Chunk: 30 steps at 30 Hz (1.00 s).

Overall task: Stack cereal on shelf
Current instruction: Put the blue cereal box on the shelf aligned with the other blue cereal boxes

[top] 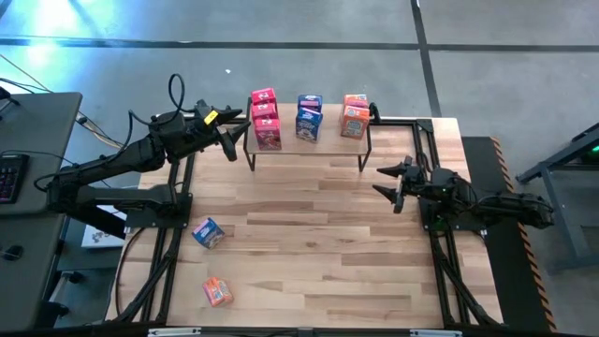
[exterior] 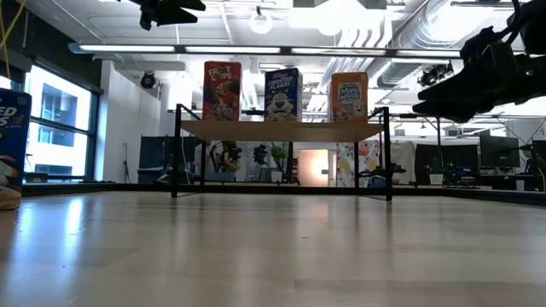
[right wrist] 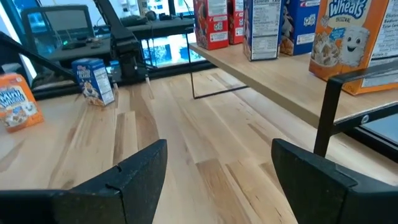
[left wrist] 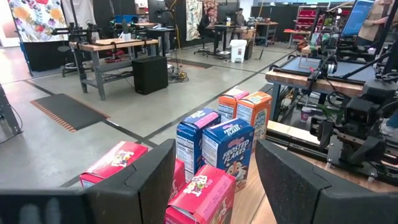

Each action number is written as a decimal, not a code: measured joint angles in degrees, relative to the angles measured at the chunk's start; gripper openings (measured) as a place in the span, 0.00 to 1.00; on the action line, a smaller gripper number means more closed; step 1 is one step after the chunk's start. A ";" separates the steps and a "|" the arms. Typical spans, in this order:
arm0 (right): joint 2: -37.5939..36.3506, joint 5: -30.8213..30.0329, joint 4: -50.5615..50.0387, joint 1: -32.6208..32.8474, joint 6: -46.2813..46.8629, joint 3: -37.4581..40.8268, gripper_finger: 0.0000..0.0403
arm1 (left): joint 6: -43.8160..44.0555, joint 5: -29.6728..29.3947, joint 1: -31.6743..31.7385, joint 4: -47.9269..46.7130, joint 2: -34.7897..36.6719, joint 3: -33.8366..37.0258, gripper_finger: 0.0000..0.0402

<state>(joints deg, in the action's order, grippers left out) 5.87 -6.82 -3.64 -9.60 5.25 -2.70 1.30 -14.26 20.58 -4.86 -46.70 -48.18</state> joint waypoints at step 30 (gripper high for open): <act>0.02 0.37 -0.42 -0.01 2.26 -0.02 0.70 | 1.70 6.36 -2.39 4.06 1.74 -0.15 0.53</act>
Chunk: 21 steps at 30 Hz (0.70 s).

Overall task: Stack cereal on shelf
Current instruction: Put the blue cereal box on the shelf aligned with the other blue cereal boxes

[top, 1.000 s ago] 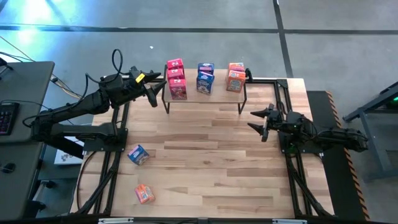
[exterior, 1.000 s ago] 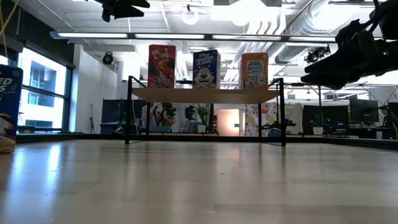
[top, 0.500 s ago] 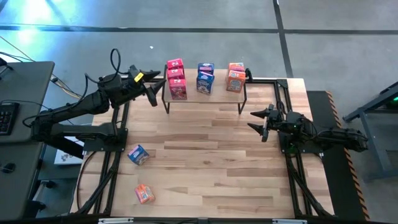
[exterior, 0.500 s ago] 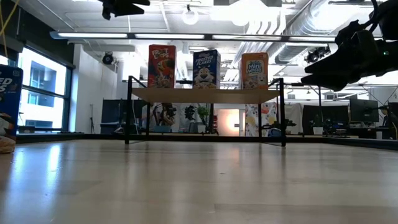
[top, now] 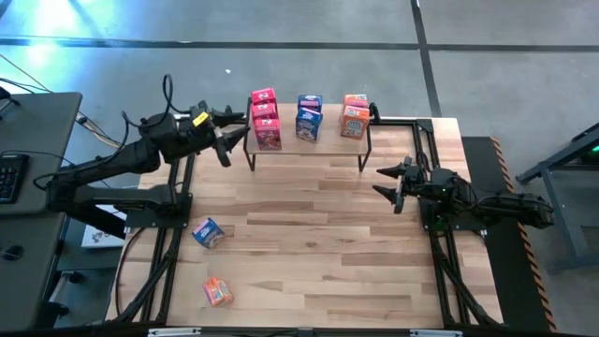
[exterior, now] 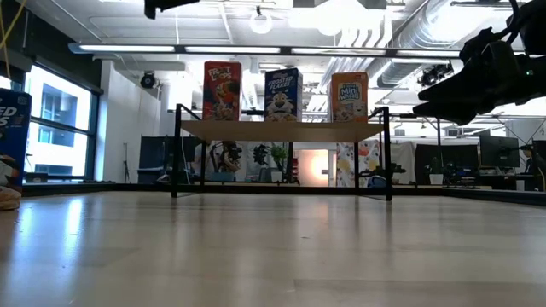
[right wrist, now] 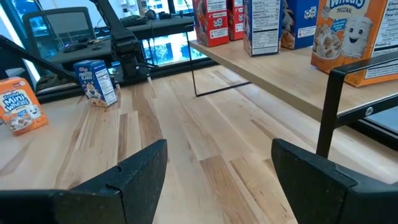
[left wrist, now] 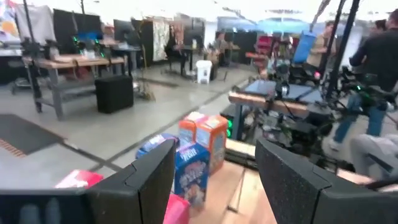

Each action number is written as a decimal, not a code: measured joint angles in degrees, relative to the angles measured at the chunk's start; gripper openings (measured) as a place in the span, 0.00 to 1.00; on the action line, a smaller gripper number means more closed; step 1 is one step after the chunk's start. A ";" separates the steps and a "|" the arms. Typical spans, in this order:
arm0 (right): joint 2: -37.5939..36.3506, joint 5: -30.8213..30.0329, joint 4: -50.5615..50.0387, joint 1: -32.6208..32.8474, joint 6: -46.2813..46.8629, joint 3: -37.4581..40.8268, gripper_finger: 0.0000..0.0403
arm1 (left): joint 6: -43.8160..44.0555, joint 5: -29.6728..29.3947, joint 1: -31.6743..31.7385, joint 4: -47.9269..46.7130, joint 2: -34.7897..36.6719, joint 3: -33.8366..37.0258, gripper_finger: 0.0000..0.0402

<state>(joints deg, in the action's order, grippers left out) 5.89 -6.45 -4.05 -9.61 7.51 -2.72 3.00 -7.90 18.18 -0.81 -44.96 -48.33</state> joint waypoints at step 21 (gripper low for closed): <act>0.04 0.84 -0.04 0.01 0.00 0.00 0.70 | 24.18 -0.15 -8.26 -62.66 -7.65 -22.41 0.53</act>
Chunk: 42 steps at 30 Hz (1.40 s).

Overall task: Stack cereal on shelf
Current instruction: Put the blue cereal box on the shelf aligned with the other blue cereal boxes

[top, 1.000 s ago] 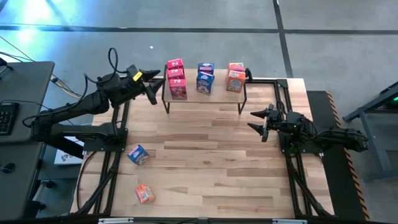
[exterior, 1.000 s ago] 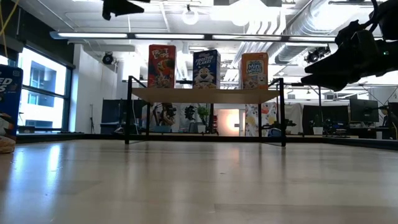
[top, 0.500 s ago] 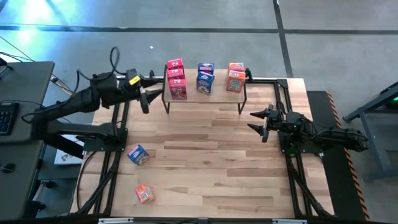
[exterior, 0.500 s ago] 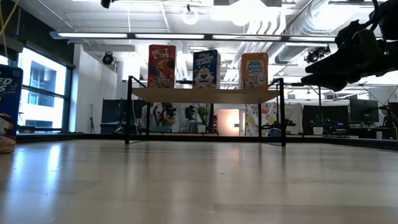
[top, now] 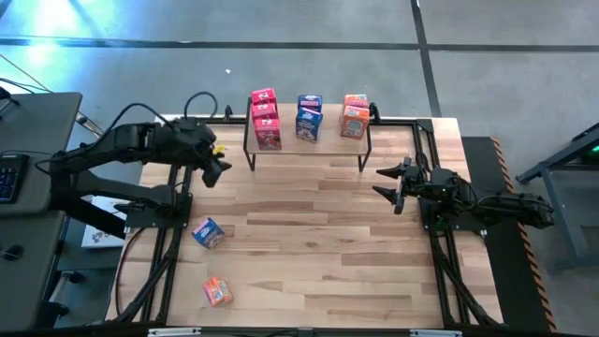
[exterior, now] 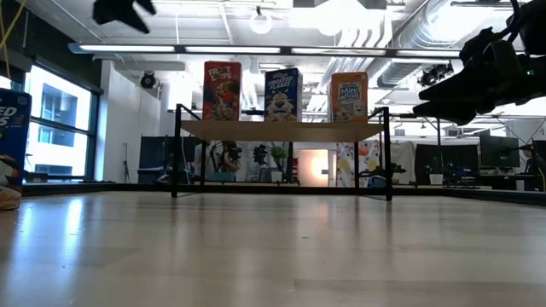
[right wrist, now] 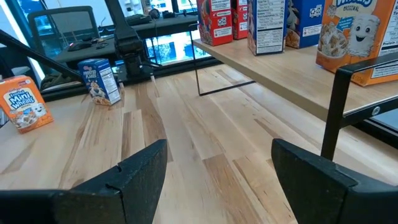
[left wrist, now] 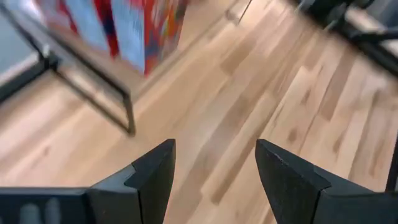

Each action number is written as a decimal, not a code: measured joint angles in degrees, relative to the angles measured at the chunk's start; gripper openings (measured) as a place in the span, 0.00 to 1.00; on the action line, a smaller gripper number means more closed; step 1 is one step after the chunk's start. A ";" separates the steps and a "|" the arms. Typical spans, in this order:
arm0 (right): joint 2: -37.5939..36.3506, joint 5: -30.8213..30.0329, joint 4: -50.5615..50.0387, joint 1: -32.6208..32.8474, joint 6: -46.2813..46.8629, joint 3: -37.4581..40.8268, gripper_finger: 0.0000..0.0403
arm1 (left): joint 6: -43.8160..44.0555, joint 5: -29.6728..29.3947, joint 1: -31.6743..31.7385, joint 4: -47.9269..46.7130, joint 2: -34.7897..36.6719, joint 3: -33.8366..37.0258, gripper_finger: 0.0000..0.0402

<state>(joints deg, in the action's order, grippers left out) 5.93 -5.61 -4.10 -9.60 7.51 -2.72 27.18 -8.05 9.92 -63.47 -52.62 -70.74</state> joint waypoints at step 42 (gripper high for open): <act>0.01 0.00 0.00 0.02 0.00 -0.04 0.70 | 48.81 1.33 -38.94 -18.05 -9.98 10.30 0.58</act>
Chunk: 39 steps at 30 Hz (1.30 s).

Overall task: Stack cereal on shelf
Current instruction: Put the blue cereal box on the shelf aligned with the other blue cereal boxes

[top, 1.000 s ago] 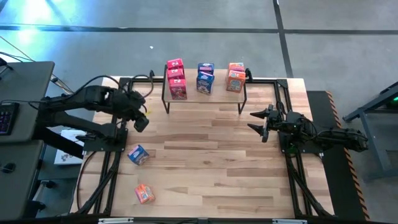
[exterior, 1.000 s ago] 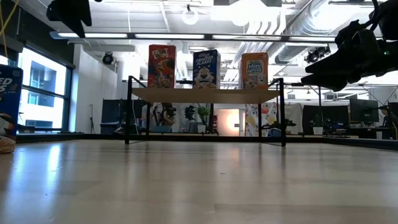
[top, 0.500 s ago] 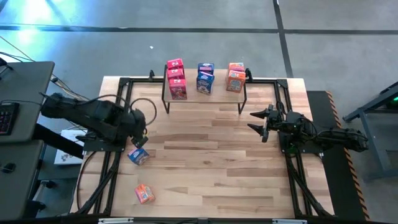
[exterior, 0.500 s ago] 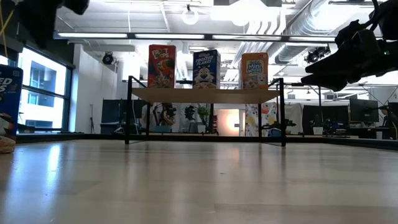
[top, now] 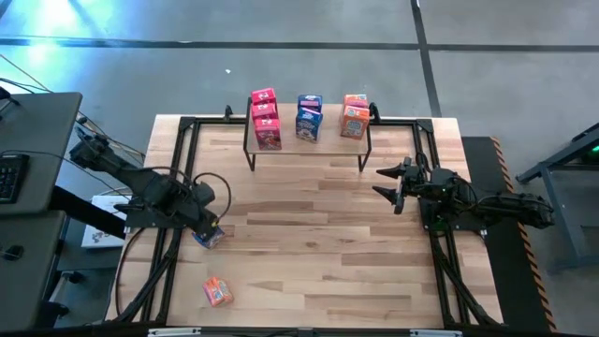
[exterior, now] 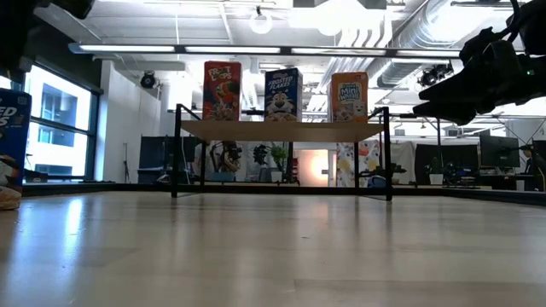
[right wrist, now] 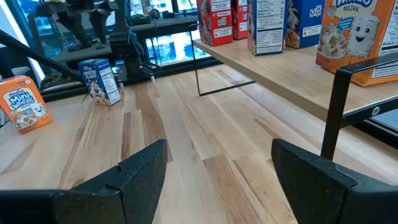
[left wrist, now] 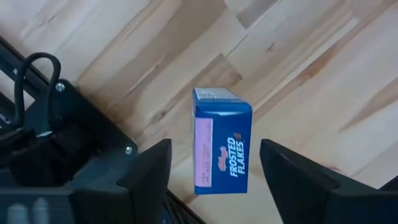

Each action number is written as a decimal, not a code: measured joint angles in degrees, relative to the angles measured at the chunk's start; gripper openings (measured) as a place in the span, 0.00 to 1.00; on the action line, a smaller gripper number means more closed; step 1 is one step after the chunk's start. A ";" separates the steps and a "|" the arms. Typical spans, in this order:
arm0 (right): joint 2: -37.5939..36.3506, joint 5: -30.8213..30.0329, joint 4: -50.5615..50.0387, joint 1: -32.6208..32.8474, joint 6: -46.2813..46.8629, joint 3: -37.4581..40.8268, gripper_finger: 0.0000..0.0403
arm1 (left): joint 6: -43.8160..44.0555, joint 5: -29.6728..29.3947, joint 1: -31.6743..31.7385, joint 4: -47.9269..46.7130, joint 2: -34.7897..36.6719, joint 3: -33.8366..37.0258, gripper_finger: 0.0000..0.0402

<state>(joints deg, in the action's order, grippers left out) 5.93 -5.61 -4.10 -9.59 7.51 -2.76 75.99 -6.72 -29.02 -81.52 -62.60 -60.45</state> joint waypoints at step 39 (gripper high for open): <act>0.00 0.00 0.00 -0.02 -0.02 0.00 0.70 | 2.66 -0.89 -6.99 1.60 -17.74 0.04 0.75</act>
<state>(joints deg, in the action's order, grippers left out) 5.93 -5.61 -4.10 -9.60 7.49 -2.76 78.64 -7.61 -36.01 -79.92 -80.34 -60.40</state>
